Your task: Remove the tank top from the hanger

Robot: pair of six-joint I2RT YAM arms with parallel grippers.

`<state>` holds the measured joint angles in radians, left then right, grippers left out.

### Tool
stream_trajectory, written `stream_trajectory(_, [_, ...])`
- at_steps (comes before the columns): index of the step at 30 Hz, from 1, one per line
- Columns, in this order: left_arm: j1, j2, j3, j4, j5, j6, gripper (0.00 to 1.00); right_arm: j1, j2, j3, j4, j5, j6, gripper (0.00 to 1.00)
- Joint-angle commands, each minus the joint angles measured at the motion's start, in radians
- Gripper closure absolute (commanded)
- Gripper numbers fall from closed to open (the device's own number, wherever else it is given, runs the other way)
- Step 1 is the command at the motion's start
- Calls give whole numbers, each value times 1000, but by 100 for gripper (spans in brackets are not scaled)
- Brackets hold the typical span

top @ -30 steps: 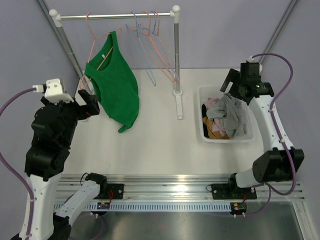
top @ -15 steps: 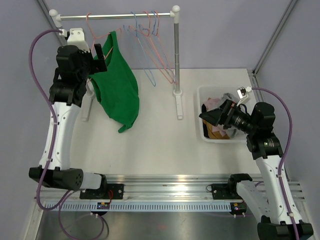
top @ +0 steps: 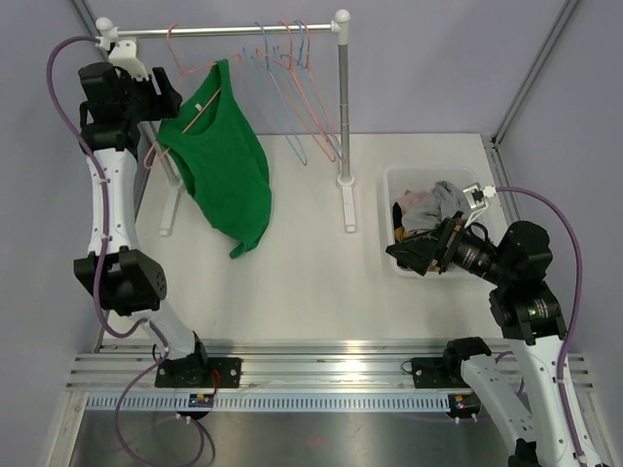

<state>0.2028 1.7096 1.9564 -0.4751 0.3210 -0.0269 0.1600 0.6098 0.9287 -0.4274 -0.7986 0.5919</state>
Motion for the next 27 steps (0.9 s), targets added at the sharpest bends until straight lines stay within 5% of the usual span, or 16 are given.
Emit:
stream_trajectory(1, [-14,53,105,4,136,1,33,6,8,10,10,-14,-4,0])
stream_trajectory(10, [-13,116,161,12,116,-25,87,7,42,-8,33,12,-9,1])
stream_trajectory(16, [-29,64,164,23,98,-56,100,9,64,-27,67,12,8,1])
stream_trajectory(27, [-77,-94,157,-2,21,-99,100,10,54,28,6,19,-18,2])
